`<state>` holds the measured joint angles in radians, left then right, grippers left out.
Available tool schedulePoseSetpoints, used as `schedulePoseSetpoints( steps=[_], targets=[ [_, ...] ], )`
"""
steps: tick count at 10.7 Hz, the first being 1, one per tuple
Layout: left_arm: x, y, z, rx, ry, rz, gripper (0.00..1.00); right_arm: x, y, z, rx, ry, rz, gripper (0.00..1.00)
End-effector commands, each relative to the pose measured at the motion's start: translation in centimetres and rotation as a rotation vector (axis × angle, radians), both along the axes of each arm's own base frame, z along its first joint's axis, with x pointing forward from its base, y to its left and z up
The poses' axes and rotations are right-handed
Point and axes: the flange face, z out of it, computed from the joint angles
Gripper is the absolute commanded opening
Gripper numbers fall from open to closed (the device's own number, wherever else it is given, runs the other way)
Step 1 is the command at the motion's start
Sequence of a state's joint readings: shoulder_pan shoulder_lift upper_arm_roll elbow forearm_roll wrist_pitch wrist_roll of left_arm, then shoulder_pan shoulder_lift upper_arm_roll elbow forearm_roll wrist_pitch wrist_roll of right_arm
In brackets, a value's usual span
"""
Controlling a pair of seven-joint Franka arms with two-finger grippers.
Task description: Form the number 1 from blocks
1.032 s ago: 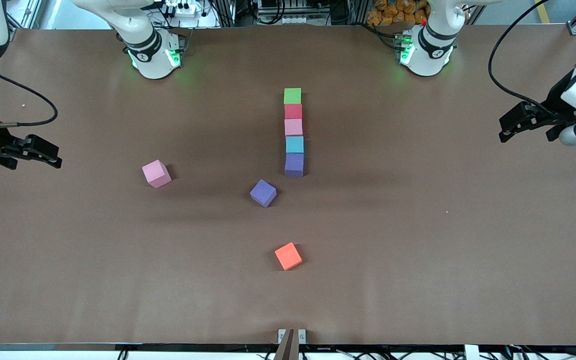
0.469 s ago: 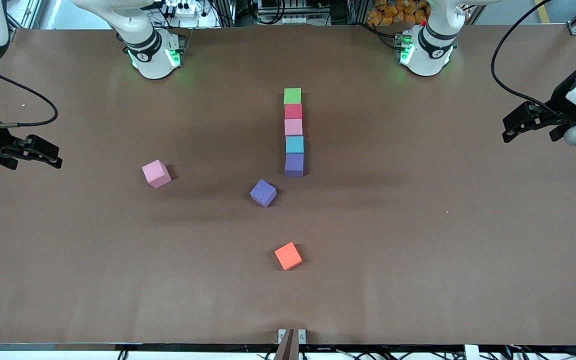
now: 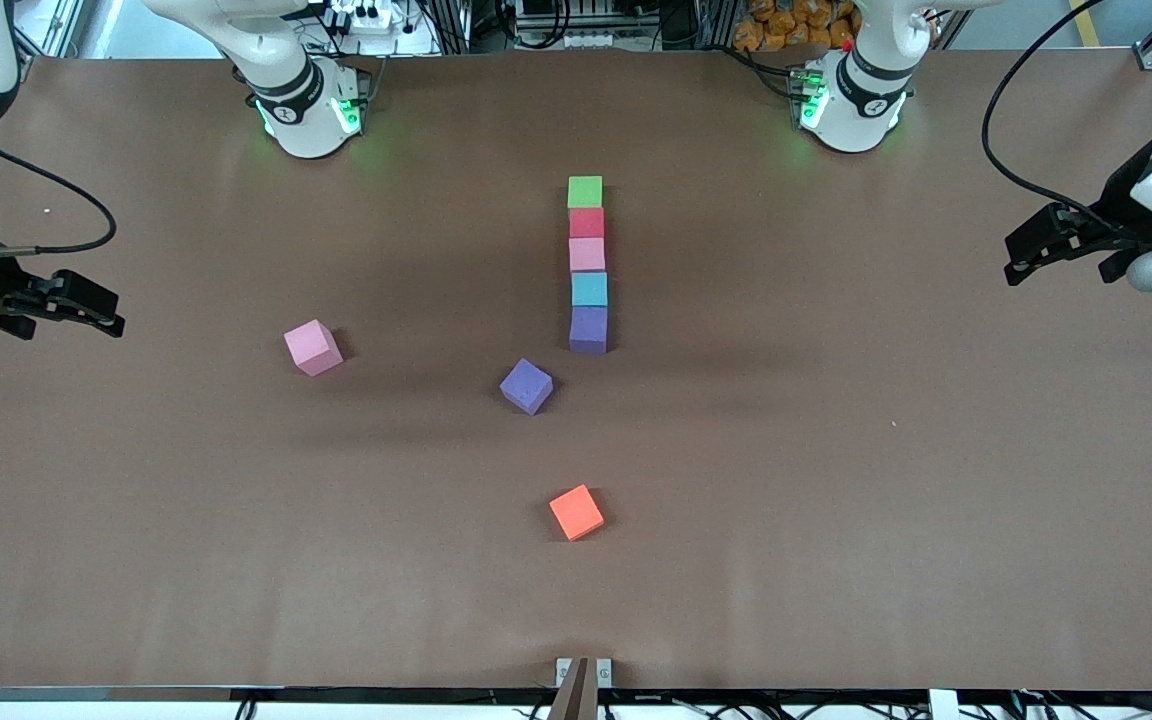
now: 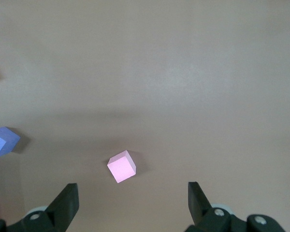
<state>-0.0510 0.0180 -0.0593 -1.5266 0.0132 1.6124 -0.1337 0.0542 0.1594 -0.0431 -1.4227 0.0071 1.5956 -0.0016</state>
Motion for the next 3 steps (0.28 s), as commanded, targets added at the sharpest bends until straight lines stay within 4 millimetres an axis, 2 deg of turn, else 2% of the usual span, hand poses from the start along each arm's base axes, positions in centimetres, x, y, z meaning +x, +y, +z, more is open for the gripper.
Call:
schedulePoseSetpoints(
  steps=[1, 3],
  targets=[
    [0.38, 0.75, 0.03, 0.013, 0.006, 0.032, 1.0, -0.19, -0.1, 0.17, 0.0, 0.003, 0.006, 1.0],
    [0.47, 1.16, -0.06, 0.011, 0.008, 0.046, 1.0, -0.19, -0.08, 0.17, 0.002, 0.003, 0.007, 1.0]
  ],
)
